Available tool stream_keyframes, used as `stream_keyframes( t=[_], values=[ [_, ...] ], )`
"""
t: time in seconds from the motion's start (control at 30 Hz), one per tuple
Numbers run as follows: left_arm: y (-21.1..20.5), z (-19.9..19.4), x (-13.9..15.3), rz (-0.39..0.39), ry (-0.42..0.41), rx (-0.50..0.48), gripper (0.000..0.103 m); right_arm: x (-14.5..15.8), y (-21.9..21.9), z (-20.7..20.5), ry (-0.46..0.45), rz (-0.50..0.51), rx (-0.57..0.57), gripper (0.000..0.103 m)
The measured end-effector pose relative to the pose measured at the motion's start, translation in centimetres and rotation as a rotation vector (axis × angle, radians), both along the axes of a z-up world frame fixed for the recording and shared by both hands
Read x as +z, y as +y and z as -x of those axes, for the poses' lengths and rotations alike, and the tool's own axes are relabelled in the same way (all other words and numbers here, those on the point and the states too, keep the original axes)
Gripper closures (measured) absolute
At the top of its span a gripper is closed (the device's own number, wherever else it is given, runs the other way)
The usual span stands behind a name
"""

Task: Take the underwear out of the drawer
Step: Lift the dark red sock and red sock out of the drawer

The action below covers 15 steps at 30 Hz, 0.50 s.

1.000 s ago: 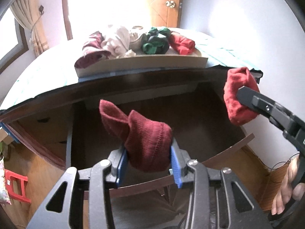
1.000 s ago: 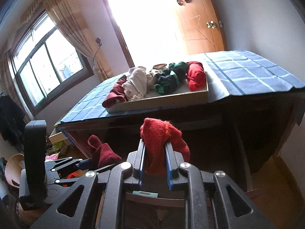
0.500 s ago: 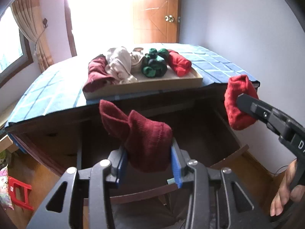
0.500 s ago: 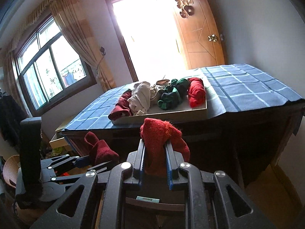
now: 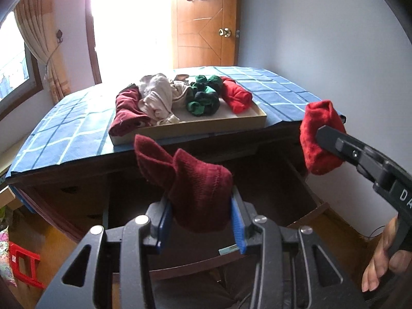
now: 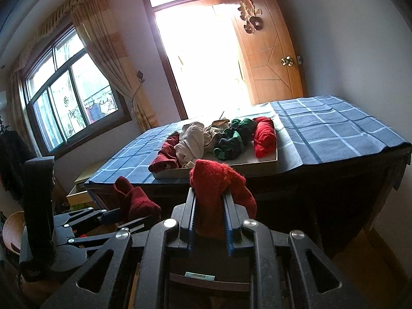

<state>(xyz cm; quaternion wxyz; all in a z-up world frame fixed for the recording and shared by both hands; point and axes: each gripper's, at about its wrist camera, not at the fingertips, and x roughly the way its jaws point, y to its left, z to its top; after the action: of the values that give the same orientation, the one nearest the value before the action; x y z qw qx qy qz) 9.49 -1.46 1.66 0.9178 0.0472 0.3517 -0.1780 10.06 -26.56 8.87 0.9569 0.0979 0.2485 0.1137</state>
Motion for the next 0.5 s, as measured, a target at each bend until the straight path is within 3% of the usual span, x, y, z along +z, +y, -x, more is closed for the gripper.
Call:
stream_keyframes(
  t=[0.23,0.5],
  values=[
    [0.5,-1.0,-0.4,0.074,0.023,-0.007,0.064,0.0,-0.4,-0.4,-0.002,0.0,-0.015,0.083],
    [-0.9,-2.1,0.0,0.063,0.014,-0.032,0.064,0.4,-0.5,-1.4,-0.009,-0.001,-0.015,0.083]
  ],
)
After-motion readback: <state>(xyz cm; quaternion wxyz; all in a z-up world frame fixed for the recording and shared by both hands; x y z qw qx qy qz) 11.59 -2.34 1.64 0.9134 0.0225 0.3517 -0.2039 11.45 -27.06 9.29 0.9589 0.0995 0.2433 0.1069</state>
